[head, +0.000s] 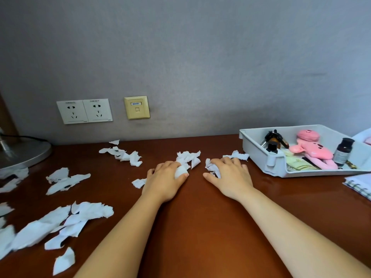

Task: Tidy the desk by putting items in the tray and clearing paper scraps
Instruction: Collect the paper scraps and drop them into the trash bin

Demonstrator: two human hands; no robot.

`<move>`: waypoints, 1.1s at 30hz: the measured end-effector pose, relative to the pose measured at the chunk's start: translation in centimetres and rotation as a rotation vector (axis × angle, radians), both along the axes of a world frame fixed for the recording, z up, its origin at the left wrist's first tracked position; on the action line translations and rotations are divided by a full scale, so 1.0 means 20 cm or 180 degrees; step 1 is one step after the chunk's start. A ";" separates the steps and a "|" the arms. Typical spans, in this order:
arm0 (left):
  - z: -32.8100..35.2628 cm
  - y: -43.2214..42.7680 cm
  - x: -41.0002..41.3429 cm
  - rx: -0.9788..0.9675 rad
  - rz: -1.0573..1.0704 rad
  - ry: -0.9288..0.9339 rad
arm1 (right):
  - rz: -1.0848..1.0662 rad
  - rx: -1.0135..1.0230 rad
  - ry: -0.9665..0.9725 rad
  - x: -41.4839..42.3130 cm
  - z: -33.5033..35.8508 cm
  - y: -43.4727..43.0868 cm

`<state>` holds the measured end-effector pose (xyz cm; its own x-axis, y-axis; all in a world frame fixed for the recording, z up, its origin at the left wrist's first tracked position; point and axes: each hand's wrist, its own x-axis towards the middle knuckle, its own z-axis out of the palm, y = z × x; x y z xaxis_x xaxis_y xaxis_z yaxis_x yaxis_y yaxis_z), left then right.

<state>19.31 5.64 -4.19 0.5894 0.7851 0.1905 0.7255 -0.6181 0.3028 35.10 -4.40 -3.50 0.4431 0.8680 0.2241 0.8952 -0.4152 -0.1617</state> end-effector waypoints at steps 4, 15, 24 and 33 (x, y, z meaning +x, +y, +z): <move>0.00 0.02 0.01 0.0097 -0.0077 -0.0216 | 0.0198 0.0170 0.0068 0.00 0.00 0.00; 0.01 0.01 0.01 0.0189 -0.0221 -0.0858 | 0.0378 0.0602 0.0102 -0.02 0.02 -0.01; 0.02 -0.07 -0.03 0.0379 -0.0495 -0.1216 | 0.0170 0.1003 0.0705 -0.04 0.03 -0.10; 0.11 -0.33 -0.05 0.0084 -0.0371 -0.1927 | 0.0203 0.1458 0.1571 -0.08 0.09 -0.29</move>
